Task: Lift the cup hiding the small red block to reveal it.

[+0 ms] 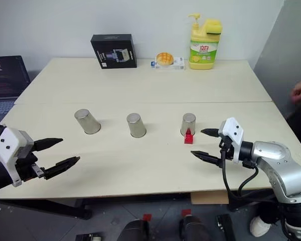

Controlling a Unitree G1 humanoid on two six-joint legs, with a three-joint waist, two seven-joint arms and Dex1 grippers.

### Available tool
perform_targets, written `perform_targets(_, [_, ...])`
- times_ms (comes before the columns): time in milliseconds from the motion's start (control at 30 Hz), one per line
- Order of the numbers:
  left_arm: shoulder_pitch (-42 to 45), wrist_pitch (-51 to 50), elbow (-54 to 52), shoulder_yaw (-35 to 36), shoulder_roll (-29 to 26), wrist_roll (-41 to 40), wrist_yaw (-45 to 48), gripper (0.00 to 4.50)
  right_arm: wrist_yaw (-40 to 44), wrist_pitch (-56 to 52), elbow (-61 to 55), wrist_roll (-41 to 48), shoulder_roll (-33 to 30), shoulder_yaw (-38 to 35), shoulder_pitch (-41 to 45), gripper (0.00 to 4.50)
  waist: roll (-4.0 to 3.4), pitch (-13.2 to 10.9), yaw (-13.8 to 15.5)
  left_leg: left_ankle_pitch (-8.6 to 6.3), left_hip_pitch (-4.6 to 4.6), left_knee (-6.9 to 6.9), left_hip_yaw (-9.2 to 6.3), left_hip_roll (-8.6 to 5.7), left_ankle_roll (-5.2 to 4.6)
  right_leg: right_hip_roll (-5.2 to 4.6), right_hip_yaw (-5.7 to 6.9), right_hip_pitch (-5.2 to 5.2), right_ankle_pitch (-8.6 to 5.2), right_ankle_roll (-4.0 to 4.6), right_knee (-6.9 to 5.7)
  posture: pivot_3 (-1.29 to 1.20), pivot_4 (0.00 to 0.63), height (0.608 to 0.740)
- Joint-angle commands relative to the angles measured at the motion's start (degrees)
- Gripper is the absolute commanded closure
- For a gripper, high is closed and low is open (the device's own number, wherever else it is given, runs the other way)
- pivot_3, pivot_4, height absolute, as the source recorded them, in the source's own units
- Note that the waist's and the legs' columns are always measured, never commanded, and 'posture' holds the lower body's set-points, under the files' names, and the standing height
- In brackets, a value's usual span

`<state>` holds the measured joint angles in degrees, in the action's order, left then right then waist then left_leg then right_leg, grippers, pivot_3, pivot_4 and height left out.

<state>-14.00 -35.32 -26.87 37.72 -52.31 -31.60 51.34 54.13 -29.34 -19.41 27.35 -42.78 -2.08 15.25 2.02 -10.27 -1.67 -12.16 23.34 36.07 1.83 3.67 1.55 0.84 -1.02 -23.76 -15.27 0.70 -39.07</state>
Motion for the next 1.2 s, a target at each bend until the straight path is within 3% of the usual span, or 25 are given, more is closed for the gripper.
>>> perform_targets(33, [-0.63, 0.51, -2.53, 3.04, 0.41, -1.23, 0.25, 0.00, 0.97, 1.71, -0.20, 0.16, -0.73, -1.47, 0.26, 0.03, 0.00, 0.00, 0.00, 0.00, 0.00, 0.00, 0.00, 0.00, 0.00, 0.00, -0.01, 0.00, 0.00, 0.00, 0.00, 0.00, 0.150, 0.740])
perform_targets(1200, [-0.48, -0.21, -2.59, 2.36, -0.08, -1.31, 0.01, 0.00, -1.14, -0.04, 1.70, 1.52, -0.60, -6.13, -1.27, 0.03, 0.00, 0.00, 0.00, 0.00, 0.00, 0.00, 0.00, -0.01, 0.00, 0.00, -0.01, 0.00, 0.00, 0.01, 0.00, 0.00, 0.150, 0.740])
